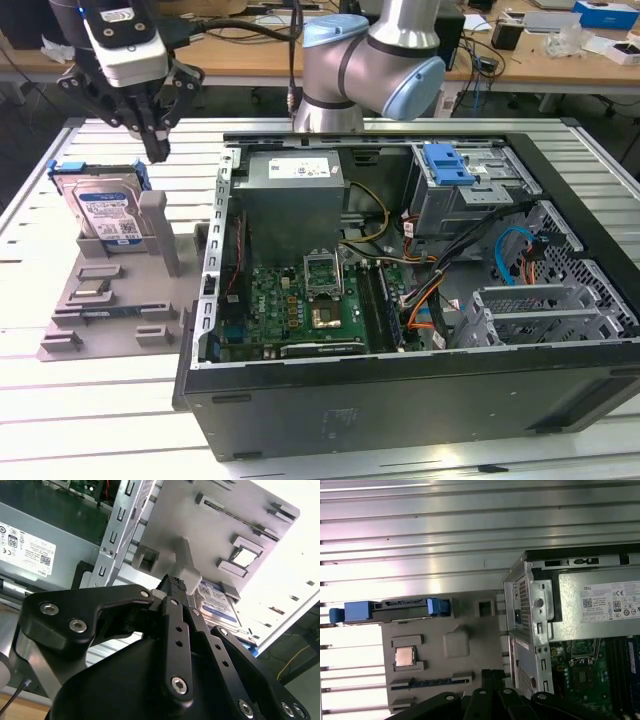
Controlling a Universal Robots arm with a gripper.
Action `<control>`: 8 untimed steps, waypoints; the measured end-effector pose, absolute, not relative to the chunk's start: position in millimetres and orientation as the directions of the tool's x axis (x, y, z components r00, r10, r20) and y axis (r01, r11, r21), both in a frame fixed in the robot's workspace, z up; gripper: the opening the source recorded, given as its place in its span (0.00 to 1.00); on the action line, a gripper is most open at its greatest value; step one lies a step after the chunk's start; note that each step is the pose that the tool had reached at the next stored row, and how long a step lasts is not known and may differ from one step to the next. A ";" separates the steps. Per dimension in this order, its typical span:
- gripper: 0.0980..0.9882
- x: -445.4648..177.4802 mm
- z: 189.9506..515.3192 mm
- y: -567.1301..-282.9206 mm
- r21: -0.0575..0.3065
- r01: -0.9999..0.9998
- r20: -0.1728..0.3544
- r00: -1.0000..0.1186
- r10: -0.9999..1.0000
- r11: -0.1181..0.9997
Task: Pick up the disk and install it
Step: 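Reach for the disk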
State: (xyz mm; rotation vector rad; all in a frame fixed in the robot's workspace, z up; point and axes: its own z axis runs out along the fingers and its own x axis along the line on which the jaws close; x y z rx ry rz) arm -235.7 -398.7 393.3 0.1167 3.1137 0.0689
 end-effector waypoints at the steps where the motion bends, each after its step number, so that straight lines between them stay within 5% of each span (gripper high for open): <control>1: 0.00 -237.7 393.2 -398.7 0.045 0.074 -0.023 -0.997 0.075 0.996; 8: 0.00 -251.5 393.2 -398.7 0.045 0.074 -0.023 -0.997 0.075 0.996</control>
